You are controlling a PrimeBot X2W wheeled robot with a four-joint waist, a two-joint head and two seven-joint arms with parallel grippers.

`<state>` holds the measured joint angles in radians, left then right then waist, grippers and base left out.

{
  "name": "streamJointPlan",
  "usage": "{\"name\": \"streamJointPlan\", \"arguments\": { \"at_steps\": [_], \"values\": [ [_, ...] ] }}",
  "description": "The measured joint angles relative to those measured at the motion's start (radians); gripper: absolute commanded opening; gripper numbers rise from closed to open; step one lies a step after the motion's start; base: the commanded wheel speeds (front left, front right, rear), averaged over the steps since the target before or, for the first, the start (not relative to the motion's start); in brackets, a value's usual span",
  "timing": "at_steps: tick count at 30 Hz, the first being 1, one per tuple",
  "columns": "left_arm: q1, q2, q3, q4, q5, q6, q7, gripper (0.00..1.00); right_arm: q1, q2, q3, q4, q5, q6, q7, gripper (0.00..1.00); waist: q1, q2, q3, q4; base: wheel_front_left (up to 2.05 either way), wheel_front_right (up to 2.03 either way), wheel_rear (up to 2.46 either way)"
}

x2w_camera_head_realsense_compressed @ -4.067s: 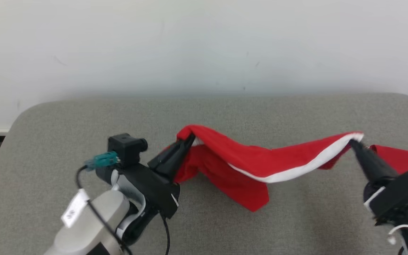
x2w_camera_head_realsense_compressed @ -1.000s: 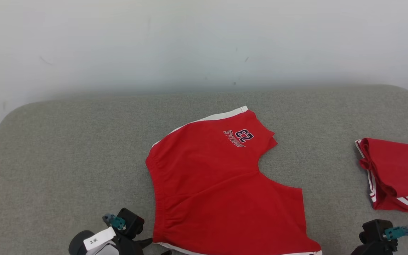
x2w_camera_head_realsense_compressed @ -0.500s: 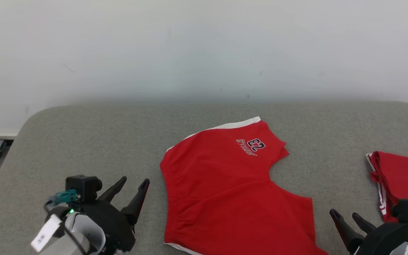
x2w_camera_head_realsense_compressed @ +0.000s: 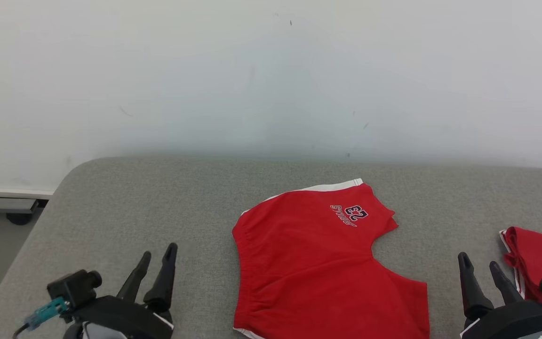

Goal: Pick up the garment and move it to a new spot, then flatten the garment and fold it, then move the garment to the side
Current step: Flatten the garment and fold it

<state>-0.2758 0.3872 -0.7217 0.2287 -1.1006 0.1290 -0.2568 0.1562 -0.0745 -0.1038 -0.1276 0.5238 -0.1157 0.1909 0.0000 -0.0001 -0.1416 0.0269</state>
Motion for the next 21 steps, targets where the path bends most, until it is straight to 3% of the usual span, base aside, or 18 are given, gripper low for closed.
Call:
{"name": "streamJointPlan", "arguments": {
  "at_steps": [4,10,15,19,21],
  "values": [
    [0.096,-0.041,0.164,0.011,0.002,0.0,0.001,1.0,0.004,0.012,0.0,0.019,-0.018,0.0,-0.071,1.0,-0.0001,0.0,-0.012,0.009,0.0,0.0,0.0],
    [0.213,-0.137,0.406,0.038,0.098,0.002,0.001,1.0,0.025,0.015,0.009,0.055,-0.045,-0.005,-0.145,1.0,-0.0001,0.0,-0.021,0.017,0.0,0.0,0.0],
    [0.264,-0.139,0.375,0.017,0.185,0.002,0.001,1.0,0.023,0.018,0.034,0.082,-0.05,-0.007,-0.18,1.0,-0.0001,0.0,-0.022,0.014,0.0,0.0,0.0],
    [0.28,-0.07,0.253,0.013,0.268,0.002,0.001,1.0,0.023,0.018,0.05,0.104,-0.052,-0.006,-0.191,1.0,0.0,0.0001,-0.02,0.008,0.0,0.0,0.0],
    [0.284,-0.059,0.24,0.011,0.281,0.002,0.008,1.0,0.022,0.018,0.055,0.11,-0.053,-0.004,-0.192,1.0,0.0,0.0002,-0.019,0.006,0.0,0.0,0.0]
  ]
}}
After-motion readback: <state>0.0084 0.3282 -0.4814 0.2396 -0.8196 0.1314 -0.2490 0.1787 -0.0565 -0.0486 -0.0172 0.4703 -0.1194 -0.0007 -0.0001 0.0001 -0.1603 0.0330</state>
